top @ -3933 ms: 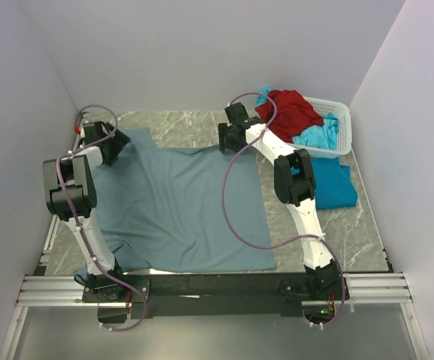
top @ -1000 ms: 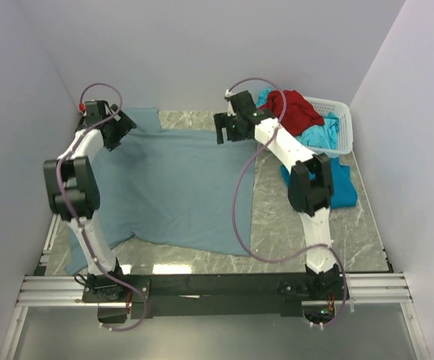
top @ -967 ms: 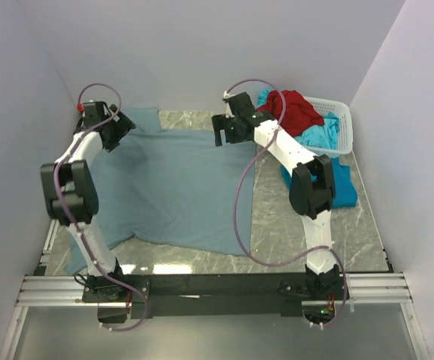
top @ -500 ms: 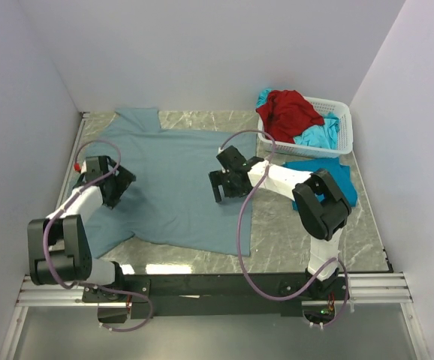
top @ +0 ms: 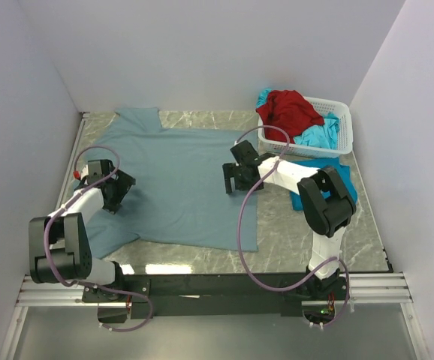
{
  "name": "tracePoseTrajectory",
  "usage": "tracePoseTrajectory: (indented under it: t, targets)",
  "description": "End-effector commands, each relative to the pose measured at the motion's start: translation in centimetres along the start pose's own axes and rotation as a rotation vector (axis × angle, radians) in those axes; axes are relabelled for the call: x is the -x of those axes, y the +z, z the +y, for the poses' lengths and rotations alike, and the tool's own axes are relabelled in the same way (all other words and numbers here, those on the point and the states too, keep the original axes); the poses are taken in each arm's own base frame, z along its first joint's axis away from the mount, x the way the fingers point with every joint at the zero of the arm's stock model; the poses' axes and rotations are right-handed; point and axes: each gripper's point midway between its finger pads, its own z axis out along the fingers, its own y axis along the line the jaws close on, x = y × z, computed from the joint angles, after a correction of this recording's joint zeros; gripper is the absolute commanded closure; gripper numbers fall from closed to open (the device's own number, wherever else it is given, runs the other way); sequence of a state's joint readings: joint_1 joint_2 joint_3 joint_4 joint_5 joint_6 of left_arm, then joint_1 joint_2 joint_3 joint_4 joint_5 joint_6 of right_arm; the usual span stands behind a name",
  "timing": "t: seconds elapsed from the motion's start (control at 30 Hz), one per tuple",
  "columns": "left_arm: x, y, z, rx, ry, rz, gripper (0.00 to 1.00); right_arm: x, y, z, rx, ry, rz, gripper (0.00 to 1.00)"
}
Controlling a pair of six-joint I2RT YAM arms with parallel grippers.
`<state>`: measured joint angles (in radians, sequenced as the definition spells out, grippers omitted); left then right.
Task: Fold and stack the t-shirts
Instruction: Flatten the tshirt out
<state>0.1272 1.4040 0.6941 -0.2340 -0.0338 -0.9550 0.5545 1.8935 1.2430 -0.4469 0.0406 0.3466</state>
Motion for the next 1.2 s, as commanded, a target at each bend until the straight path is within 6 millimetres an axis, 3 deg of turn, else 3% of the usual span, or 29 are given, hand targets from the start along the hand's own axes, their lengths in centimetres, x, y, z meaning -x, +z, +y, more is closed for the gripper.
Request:
tracePoseTrajectory:
  t: [0.0,0.17,0.3,0.5,0.63,0.73,0.97,1.03,1.07,1.17]
  targets:
    - [1.6,-2.0,-1.4,-0.036,-0.031,-0.064,0.01,0.3,1.1,-2.7,-0.042,0.029,0.005,0.07]
    - [2.8,-4.2,-1.5,-0.036,-0.049,-0.128,0.01,1.1,1.3,-3.6,-0.051,0.042,0.009,0.07]
    - [2.9,-5.8,-1.3,-0.046,-0.074,-0.147,0.01,3.0,-0.3,-2.5,-0.007,0.027,-0.047,0.07]
    - [1.8,-7.1,3.1,0.088,-0.103,-0.171,0.01,5.8,-4.2,-1.5,0.023,0.016,-0.151,0.07]
    - [0.6,-8.3,6.4,0.175,-0.136,-0.186,0.01,5.7,-6.4,-0.6,0.062,0.014,-0.195,0.06]
    - [-0.4,-8.7,8.9,0.224,-0.185,-0.206,0.01,5.1,-7.2,-0.5,0.074,0.013,-0.206,0.06]
    - [-2.4,-8.1,10.7,0.268,-0.275,-0.167,0.01,5.0,-7.2,-0.3,0.077,0.019,-0.185,0.06]
    - [-2.6,-7.5,12.1,0.310,-0.295,-0.190,0.07,5.0,-7.2,-0.3,0.075,0.021,-0.181,0.06]
    - [-2.8,-7.3,12.5,0.327,-0.308,-0.189,0.19,5.1,-7.2,-0.3,0.072,0.021,-0.181,0.06]
    - [-3.3,-7.0,13.2,0.358,-0.315,-0.178,0.32,4.8,-7.0,-0.5,0.059,0.023,-0.172,0.06]
